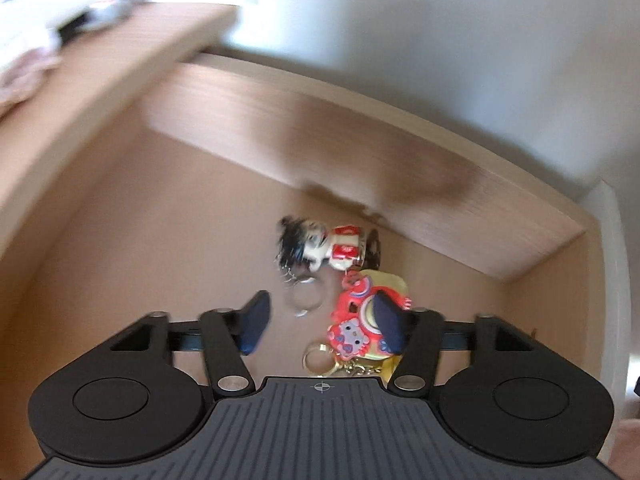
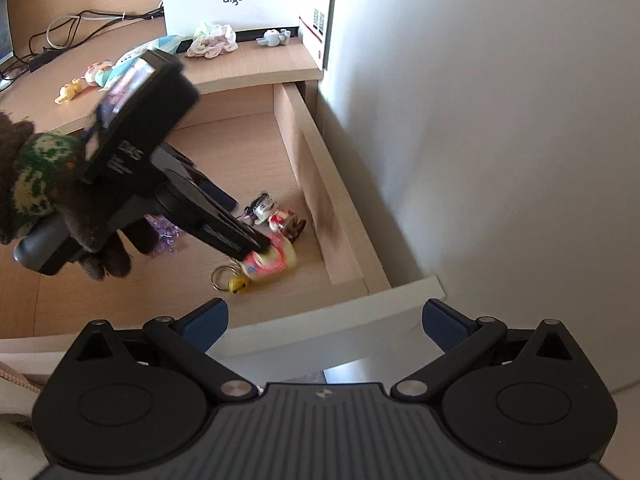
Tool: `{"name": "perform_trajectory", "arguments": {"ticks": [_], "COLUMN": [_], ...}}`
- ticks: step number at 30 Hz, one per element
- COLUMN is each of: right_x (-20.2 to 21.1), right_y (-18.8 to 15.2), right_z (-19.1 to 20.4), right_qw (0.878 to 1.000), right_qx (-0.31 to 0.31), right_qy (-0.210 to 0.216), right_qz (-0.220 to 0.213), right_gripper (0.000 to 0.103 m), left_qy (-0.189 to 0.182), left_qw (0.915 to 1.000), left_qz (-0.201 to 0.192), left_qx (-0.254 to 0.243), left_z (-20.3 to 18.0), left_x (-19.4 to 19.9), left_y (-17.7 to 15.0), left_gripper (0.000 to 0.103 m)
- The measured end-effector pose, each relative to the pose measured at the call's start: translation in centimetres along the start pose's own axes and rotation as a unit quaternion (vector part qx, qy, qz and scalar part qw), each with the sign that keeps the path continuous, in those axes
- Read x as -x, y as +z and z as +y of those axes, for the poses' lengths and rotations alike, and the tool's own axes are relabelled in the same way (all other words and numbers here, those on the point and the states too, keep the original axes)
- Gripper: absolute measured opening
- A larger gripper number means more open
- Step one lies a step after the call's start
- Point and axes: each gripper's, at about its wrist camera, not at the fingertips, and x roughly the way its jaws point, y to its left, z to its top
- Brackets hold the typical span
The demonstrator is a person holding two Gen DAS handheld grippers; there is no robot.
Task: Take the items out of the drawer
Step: 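Lower the left tool into the drawer and grasp the lavender bunny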
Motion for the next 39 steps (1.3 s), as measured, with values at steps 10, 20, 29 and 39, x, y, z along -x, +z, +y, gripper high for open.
{"name": "perform_trajectory", "arguments": {"ticks": [10, 20, 29, 39], "right_x": [-0.1, 0.2, -0.5, -0.4], "right_y": [1.0, 0.9, 2.1, 2.0], "right_z": [0.5, 0.5, 0.8, 0.0], "right_qw": [1.000, 1.000, 1.000, 0.999], "right_qx": [0.019, 0.010, -0.005, -0.042], "right_qy": [0.003, -0.002, 0.012, -0.005], "right_qz": [-0.004, -0.007, 0.009, 0.030], "right_gripper": [0.103, 0.103, 0.103, 0.103], "left_qy": [-0.187, -0.048, -0.177, -0.208], "left_qw": [0.9716, 0.9924, 0.9744, 0.9533], "left_qz": [0.144, 0.113, 0.129, 0.149], "left_qx": [-0.001, -0.001, 0.052, 0.160], "left_z": [-0.5, 0.9, 0.9, 1.1], "left_x": [-0.3, 0.9, 2.9, 0.1], "left_y": [-3.1, -3.1, -4.0, -3.2], "left_gripper": [0.051, 0.029, 0.029, 0.032]}}
